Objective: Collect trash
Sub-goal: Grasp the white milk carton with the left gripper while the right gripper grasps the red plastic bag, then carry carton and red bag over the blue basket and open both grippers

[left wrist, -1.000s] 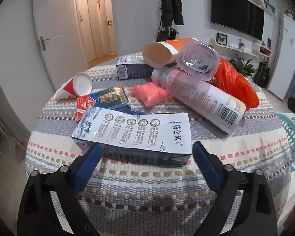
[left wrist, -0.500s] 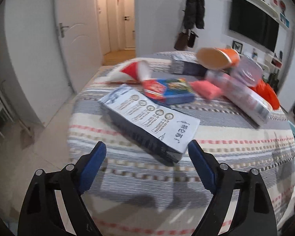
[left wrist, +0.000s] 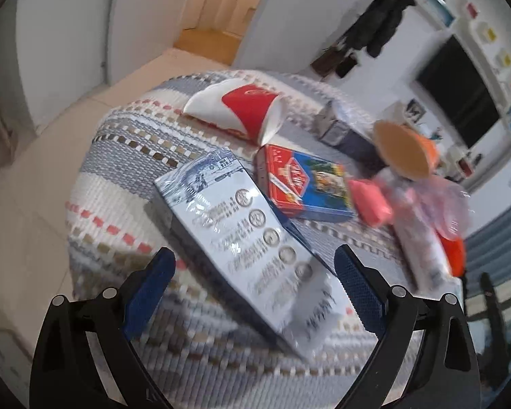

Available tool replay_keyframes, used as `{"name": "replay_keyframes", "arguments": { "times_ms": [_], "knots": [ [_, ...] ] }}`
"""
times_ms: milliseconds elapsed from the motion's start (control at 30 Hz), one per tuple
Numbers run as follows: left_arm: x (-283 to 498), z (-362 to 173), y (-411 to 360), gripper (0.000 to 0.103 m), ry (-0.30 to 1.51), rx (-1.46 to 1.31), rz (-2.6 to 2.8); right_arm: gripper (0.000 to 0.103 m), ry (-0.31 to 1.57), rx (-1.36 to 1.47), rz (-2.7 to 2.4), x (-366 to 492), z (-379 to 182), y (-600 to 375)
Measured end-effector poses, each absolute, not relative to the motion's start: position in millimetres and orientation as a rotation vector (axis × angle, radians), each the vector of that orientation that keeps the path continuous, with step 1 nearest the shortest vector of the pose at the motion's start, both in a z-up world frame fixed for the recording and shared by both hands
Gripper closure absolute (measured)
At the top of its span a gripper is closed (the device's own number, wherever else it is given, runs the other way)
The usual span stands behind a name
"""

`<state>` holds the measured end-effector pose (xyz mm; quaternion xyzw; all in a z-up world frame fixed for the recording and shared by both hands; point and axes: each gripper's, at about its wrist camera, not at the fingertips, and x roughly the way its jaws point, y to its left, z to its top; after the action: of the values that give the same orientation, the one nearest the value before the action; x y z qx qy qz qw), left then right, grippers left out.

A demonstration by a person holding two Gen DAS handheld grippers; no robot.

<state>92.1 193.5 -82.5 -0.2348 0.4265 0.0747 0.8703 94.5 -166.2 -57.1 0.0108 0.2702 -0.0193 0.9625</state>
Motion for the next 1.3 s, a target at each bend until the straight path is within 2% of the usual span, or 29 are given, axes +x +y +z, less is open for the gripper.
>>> {"name": "replay_keyframes", "arguments": {
  "times_ms": [267, 367, 433, 533, 633, 767, 933, 967, 1000, 1033, 1100, 1200, 1300],
  "knots": [
    [112, -91, 150, 0.011, 0.931, -0.277, 0.242, 0.043, 0.604, 0.03, 0.074, 134, -55, -166],
    [106, -90, 140, 0.017, 0.922, -0.241, 0.209, 0.043, 0.66, 0.048, 0.128, 151, -59, -164],
    [99, -89, 133, 0.026, 0.908, -0.225, 0.173, 0.043, 0.693, 0.07, 0.162, 163, -63, -162],
    [93, -86, 123, 0.033, 0.895, -0.187, 0.149, 0.042, 0.722, 0.083, 0.194, 177, -67, -155],
    [83, -84, 119, 0.04, 0.872, -0.175, 0.126, 0.034, 0.752, 0.105, 0.229, 189, -70, -149],
    [68, -82, 117, 0.042, 0.856, -0.208, 0.047, 0.03, 0.803, 0.11, 0.245, 202, -78, -141],
    [56, -85, 106, 0.043, 0.829, -0.208, 0.002, 0.03, 0.86, 0.138, 0.22, 211, -94, -144],
    [53, -83, 103, 0.043, 0.815, -0.21, -0.013, 0.031, 0.864, 0.143, 0.215, 211, -96, -146],
    [50, -82, 99, 0.043, 0.799, -0.208, -0.022, 0.043, 0.867, 0.15, 0.21, 211, -98, -148],
    [47, -79, 97, 0.043, 0.783, -0.203, -0.03, 0.059, 0.871, 0.149, 0.21, 211, -99, -150],
    [40, -73, 92, 0.043, 0.753, -0.194, -0.051, 0.068, 0.861, 0.161, 0.207, 208, -100, -155],
    [35, -60, 83, 0.043, 0.713, -0.187, -0.085, 0.073, 0.826, 0.188, 0.207, 196, -91, -166],
    [36, -40, 67, 0.043, 0.661, -0.157, -0.132, 0.074, 0.771, 0.208, 0.181, 183, -77, -184]
  ]
}}
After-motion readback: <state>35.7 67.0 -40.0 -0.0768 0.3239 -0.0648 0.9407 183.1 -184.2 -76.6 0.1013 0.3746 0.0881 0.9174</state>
